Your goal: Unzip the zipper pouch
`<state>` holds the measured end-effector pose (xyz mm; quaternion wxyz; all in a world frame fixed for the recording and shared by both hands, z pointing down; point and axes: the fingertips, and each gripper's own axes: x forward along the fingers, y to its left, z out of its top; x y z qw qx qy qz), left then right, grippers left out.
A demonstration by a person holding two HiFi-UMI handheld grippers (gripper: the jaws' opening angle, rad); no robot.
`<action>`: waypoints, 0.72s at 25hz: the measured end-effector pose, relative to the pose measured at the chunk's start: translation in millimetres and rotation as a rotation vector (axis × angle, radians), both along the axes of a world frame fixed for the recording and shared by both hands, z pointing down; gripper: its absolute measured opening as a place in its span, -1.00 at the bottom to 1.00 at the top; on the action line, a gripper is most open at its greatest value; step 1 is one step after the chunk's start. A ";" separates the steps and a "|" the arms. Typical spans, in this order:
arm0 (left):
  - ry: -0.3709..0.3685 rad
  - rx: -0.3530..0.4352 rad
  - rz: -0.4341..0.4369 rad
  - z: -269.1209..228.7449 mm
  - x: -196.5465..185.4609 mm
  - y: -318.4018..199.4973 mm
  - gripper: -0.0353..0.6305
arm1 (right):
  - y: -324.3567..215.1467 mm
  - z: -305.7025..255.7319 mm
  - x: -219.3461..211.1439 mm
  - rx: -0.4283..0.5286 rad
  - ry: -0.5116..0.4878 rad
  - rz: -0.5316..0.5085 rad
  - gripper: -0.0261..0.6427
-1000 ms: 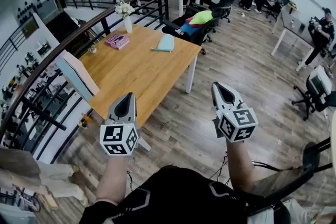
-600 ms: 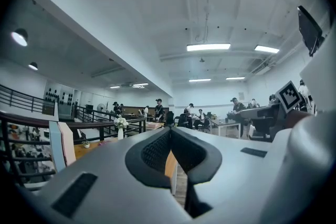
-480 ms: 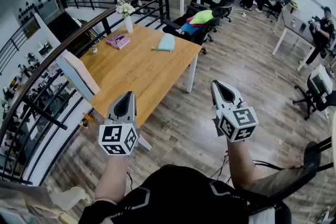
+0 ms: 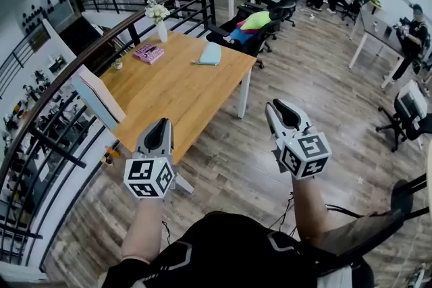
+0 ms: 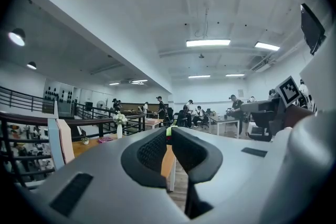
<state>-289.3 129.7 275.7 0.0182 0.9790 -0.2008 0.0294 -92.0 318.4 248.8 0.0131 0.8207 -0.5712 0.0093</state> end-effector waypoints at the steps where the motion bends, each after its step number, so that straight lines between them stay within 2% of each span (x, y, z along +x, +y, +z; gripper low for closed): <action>1: 0.002 -0.003 0.001 1.2 1.3 0.9 -0.79 | 0.4 1.5 0.6 -0.002 -0.002 -0.003 -0.62; 2: 0.004 -0.005 0.002 2.3 2.4 2.0 -0.74 | 0.8 3.2 1.1 -0.005 -0.004 -0.005 -0.57; 4: 0.001 -0.007 0.002 4.0 5.0 4.8 -0.41 | 2.2 5.5 2.5 -0.010 -0.008 -0.009 -0.48; 5: 0.000 -0.006 0.003 4.1 7.1 6.8 -0.32 | 3.3 5.9 4.2 -0.011 -0.009 -0.011 -0.42; 6: -0.001 -0.003 0.006 4.0 9.8 9.4 -0.29 | 4.8 5.9 6.8 -0.011 -0.011 -0.012 -0.35; 12: -0.020 0.023 0.021 5.5 28.0 23.9 -0.11 | 15.7 6.0 21.4 0.009 -0.015 -0.019 -0.26; 18: 0.000 0.024 0.017 3.9 48.3 34.8 -0.10 | 30.7 6.9 38.4 0.013 -0.003 -0.040 -0.26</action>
